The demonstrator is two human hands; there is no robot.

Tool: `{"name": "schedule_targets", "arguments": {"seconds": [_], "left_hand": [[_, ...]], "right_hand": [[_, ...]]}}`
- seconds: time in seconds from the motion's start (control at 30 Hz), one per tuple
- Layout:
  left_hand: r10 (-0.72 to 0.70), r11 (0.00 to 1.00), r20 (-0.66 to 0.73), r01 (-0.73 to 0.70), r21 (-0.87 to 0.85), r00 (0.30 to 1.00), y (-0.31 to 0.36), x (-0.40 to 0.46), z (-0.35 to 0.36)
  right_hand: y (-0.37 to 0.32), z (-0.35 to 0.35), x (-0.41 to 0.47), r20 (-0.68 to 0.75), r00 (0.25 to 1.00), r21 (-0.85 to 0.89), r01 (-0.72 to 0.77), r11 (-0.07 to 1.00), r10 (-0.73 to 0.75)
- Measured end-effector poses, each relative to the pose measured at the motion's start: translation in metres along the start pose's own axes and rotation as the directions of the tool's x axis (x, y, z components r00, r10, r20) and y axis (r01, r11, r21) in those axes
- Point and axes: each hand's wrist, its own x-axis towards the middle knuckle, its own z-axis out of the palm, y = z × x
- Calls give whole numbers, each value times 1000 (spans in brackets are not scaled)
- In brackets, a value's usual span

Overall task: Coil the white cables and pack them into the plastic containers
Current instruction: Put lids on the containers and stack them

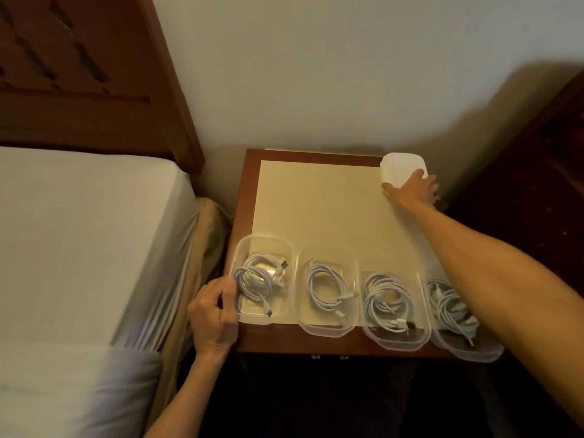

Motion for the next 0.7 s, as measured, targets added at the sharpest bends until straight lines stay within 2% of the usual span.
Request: {"name": "schedule_targets", "arguments": {"seconds": [0.2, 0.3, 0.43, 0.5, 0.57, 0.7], "left_hand": [[5, 1000, 28, -5, 8, 1000, 0, 1, 3], [7, 1000, 45, -8, 17, 999, -1, 1, 2], [-12, 1000, 41, 11, 28, 999, -2, 0, 2], [-24, 1000, 41, 23, 21, 999, 1, 0, 1], [-44, 999, 44, 44, 12, 998, 7, 0, -1], [-163, 984, 54, 167, -68, 985, 13, -2, -7]], "right_hand": [[-1, -1, -2, -99, 994, 70, 49, 996, -42], [-6, -7, -26, -189, 970, 118, 175, 977, -151], [-17, -21, -90, -244, 932, 281, 333, 900, -269], [-26, -32, -128, -208, 932, 416, 359, 835, -297], [-34, -42, -169, -111, 939, 596, 325, 735, -324], [-36, -50, -234, 45, 939, 812, 165, 559, -342]]}}
